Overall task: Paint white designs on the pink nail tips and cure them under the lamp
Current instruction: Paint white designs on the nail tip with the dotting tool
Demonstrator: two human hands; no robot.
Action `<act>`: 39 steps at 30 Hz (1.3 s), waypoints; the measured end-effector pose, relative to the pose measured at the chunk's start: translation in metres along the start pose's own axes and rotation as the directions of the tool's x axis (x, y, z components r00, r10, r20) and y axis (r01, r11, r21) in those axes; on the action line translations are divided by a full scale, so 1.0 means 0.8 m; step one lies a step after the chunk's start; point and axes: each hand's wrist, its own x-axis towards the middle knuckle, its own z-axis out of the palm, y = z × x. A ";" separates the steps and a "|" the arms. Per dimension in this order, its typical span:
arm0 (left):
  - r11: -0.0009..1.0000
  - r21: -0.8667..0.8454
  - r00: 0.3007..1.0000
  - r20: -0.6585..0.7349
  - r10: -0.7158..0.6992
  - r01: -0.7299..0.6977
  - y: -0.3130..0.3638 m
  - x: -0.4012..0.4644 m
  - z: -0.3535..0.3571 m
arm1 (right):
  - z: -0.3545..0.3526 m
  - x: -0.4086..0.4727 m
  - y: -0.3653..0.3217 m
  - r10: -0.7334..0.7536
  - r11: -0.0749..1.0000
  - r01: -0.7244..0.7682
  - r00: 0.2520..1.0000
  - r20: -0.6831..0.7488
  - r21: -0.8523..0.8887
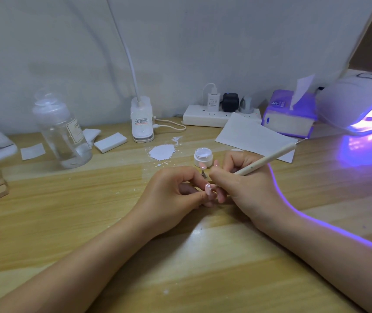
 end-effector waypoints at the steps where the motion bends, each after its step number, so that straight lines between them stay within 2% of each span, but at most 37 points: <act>1: 1.000 0.001 1.000 -0.002 -0.001 0.001 0.000 0.000 0.000 | 0.000 0.000 0.000 0.002 1.000 -0.002 1.000 0.002 0.004; 39: 1.000 0.018 1.000 -0.004 0.007 -0.007 0.002 -0.001 0.001 | 0.002 -0.001 -0.002 0.024 1.000 -0.024 1.000 0.005 0.017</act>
